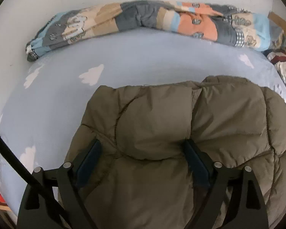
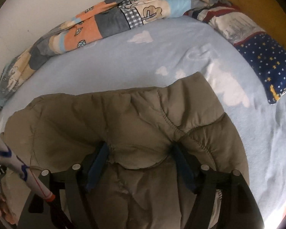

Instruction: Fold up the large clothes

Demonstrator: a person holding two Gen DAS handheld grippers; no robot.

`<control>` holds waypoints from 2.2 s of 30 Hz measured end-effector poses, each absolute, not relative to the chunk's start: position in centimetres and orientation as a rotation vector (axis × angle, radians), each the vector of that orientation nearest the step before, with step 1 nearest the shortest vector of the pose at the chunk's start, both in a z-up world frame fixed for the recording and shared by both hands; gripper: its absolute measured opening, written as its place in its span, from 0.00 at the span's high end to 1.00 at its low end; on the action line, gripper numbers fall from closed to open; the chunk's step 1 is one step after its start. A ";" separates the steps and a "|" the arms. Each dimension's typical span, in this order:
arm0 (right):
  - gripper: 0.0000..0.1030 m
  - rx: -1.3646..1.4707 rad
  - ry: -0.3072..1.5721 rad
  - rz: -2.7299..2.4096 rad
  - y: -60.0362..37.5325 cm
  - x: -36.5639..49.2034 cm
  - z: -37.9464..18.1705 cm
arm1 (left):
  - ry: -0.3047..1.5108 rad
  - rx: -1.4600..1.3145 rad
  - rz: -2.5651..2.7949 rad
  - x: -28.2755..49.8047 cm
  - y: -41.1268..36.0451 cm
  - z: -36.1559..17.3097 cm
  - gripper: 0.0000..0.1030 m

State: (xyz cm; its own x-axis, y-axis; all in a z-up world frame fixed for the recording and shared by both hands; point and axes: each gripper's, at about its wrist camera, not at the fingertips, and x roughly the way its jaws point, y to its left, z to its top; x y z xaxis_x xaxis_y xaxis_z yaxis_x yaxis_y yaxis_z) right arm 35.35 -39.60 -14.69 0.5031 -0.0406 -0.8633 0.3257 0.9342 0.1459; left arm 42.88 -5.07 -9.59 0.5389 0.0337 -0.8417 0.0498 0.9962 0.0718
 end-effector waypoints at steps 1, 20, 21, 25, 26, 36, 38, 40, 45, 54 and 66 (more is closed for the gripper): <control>0.27 0.304 1.012 -0.231 -39.5 35.0 -14.4 | 0.980 0.090 -0.008 42.5 -5.1 -9.0 0.14; 0.20 0.343 0.787 -0.149 -36.4 13.5 -9.6 | 0.807 0.090 0.000 20.8 -2.4 -4.5 0.14; 0.20 0.352 0.792 -0.148 -36.5 13.0 -9.9 | 0.825 0.084 0.007 21.0 -2.0 -5.1 0.14; 0.20 0.374 0.836 -0.169 -37.2 12.4 -11.4 | 0.847 0.075 0.043 21.7 -1.1 -6.3 0.14; 0.20 0.373 0.841 -0.169 -37.2 12.5 -11.5 | 0.858 0.071 0.041 22.0 -1.1 -6.7 0.14; 0.17 0.304 0.951 -0.177 -35.5 15.4 -15.0 | 0.940 0.103 0.068 23.8 -2.3 -9.9 0.13; 0.13 0.278 0.963 -0.184 -35.0 15.8 -15.4 | 0.943 0.115 0.071 23.9 -2.4 -10.2 0.12; 0.12 0.259 0.982 -0.193 -34.6 16.3 -16.0 | 0.932 0.132 0.071 23.8 -2.7 -10.2 0.12; 0.11 0.246 0.987 -0.201 -34.6 16.4 -16.0 | 0.896 0.171 0.069 23.2 -3.0 -9.4 0.12; 0.12 0.196 0.871 -0.196 -33.5 13.6 -13.2 | 0.692 0.215 0.044 20.7 -4.0 -5.8 0.12; 0.12 0.124 0.750 -0.123 -30.3 11.7 -10.6 | 0.625 0.225 0.024 19.7 -5.0 -4.7 0.12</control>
